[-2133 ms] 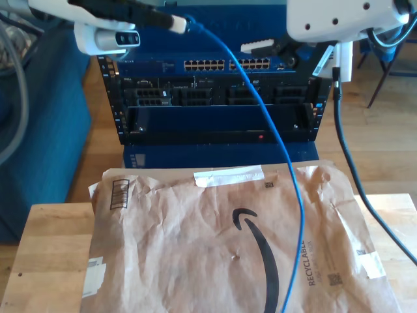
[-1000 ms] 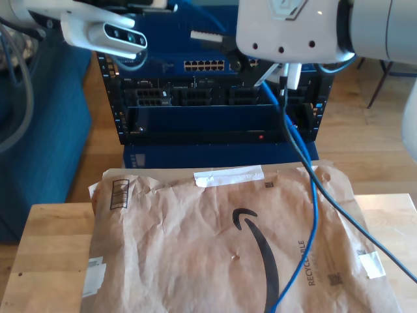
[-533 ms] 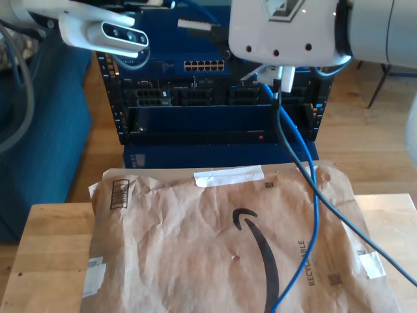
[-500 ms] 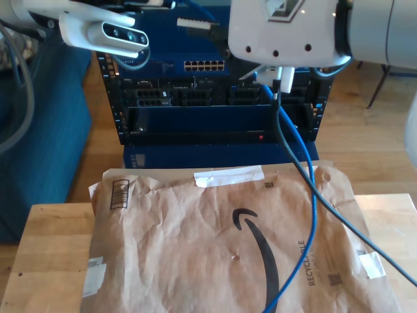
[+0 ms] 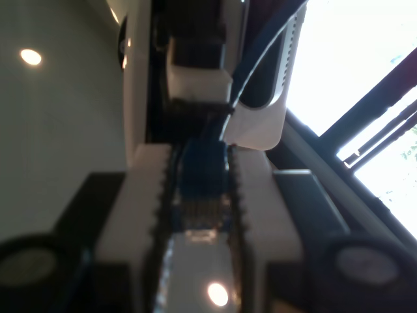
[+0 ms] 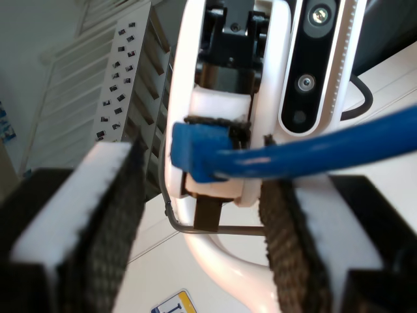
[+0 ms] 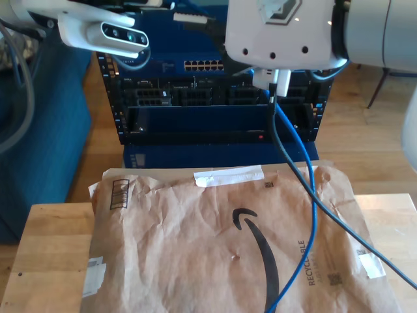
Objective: Grab the cable and plug it in
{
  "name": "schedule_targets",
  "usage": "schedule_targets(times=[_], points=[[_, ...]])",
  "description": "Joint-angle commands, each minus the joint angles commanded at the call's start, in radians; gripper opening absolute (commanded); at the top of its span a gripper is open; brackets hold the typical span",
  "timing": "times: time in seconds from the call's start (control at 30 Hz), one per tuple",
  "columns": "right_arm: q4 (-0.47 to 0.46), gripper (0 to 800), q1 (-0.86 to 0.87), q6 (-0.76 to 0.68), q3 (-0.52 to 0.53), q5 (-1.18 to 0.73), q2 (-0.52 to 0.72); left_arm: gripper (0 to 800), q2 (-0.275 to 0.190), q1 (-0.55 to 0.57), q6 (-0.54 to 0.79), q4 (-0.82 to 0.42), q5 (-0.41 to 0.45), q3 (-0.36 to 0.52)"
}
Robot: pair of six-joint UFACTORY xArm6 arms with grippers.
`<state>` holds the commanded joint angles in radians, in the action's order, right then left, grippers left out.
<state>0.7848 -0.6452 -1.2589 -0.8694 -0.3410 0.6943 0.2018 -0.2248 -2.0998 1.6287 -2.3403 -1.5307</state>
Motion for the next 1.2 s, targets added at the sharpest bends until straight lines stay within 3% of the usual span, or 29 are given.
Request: schedule_targets(times=[0.5, 0.6, 0.67, 0.73, 0.83, 0.9, 0.93, 1.0, 1.2], points=[[0.0, 184, -0.005, 0.0, 0.0, 0.0, -0.008, 52, 0.0, 0.002, -0.002, 0.0, 0.0, -0.005], [0.008, 136, -0.005, 0.0, 0.0, 0.0, -0.009, 52, 0.0, 0.002, -0.002, 0.0, 0.0, -0.006], [0.025, 58, -0.005, 0.0, 0.0, 0.002, -0.009, 56, 0.0, 0.002, -0.002, 0.0, 0.0, -0.006], [0.058, 29, -0.005, 0.002, 0.0, 0.002, -0.009, 103, 0.0, 0.002, -0.002, 0.0, 0.0, -0.003], [0.069, 1, -0.005, 0.002, 0.0, 0.002, -0.009, 244, 0.002, 0.002, 0.0, 0.0, 0.002, 0.0], [0.071, 1, -0.005, 0.002, 0.0, 0.003, -0.011, 432, 0.002, 0.002, 0.003, 0.0, 0.002, 0.0], [0.071, 1, -0.005, 0.002, 0.0, 0.003, -0.011, 453, 0.002, 0.002, 0.005, 0.0, 0.003, 0.002], [0.071, 1, -0.005, 0.002, 0.0, 0.003, -0.011, 609, 0.002, 0.002, 0.005, 0.0, 0.008, 0.0], [0.072, 1, 0.005, 0.003, -0.002, 0.006, -0.035, 771, -0.008, -0.005, 0.023, -0.008, 0.077, -0.002]])
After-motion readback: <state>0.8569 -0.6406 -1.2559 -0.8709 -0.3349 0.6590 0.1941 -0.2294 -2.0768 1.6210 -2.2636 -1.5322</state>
